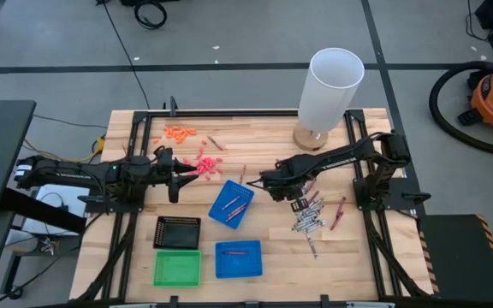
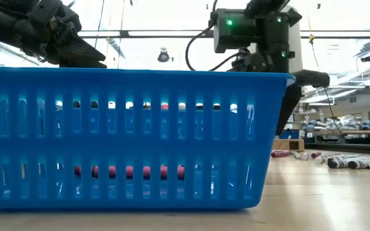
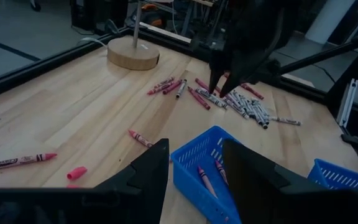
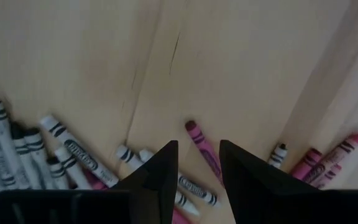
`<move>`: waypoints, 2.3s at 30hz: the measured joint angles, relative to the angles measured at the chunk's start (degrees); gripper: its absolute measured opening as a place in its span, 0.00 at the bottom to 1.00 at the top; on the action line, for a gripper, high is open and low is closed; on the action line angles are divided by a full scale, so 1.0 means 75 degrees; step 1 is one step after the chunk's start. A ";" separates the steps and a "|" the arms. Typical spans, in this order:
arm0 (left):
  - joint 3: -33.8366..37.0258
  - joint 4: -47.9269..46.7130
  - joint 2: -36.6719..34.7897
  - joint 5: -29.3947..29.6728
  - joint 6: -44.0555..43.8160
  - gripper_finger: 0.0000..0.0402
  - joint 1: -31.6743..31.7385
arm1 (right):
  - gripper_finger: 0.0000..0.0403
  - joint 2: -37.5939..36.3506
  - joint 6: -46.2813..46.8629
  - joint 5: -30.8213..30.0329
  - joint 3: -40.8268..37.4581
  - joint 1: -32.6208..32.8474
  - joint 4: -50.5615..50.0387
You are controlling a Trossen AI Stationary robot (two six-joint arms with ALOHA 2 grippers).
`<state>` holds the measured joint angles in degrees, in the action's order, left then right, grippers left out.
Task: Sort crayons
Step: Put the violet crayon into the bottom blue bin
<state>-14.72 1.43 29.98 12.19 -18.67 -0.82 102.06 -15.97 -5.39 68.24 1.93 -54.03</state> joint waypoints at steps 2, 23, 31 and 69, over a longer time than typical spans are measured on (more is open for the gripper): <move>0.0000 -0.0003 0.0000 0.0000 0.0000 0.40 0.0000 | 0.31 0.0006 -0.0104 0.0024 -0.0183 -0.0071 0.0111; 0.0000 -0.0151 0.0000 0.0003 -0.0003 0.40 0.0000 | 0.31 0.0006 -0.0815 0.0415 -0.0681 -0.0741 0.0899; 0.0000 -0.0181 0.0000 0.0006 0.0038 0.40 0.0000 | 0.31 0.0007 -0.1025 0.0305 -0.0813 -0.0743 0.0623; 0.0000 -0.0163 0.0001 0.0006 0.0055 0.40 0.0000 | 0.08 0.0038 -0.0605 -0.0406 0.0181 -0.0571 0.0549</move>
<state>-14.72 0.21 29.98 12.23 -18.26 -0.82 102.35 -20.51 -8.44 69.60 -2.35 -49.91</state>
